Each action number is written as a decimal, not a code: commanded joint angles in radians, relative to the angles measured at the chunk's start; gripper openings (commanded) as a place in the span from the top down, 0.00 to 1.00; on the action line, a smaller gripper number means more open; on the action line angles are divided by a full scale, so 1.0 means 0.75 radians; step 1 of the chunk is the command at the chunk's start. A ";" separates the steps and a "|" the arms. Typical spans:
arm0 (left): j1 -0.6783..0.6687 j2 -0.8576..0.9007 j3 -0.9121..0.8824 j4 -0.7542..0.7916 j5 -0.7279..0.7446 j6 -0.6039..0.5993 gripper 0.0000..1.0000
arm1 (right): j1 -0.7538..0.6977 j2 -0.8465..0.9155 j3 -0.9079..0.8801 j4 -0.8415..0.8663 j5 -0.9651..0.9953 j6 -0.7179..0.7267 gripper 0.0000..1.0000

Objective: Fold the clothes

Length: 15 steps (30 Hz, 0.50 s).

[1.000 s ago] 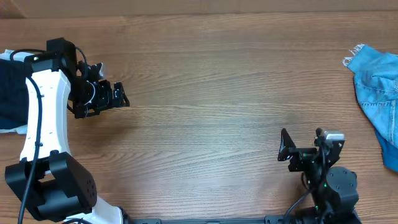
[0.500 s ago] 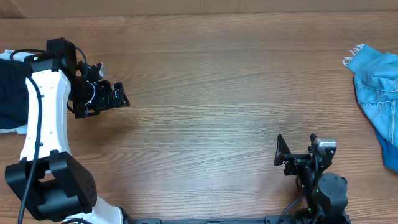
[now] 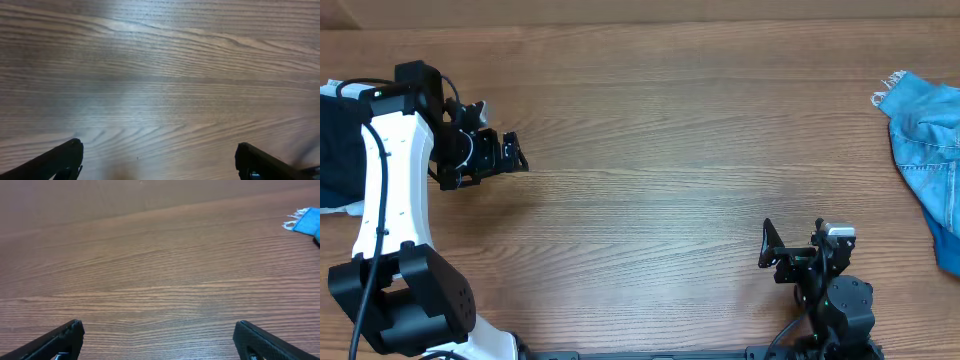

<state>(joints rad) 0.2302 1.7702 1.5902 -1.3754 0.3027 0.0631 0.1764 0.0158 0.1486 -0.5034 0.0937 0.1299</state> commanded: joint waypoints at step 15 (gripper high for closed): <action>-0.329 -0.680 -0.001 0.153 -0.414 0.079 0.00 | -0.005 -0.012 -0.011 0.002 0.014 -0.005 0.00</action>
<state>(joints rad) 0.0265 1.3792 1.5864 -1.2949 0.1715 0.0784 0.1764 0.0158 0.1486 -0.5037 0.0937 0.1299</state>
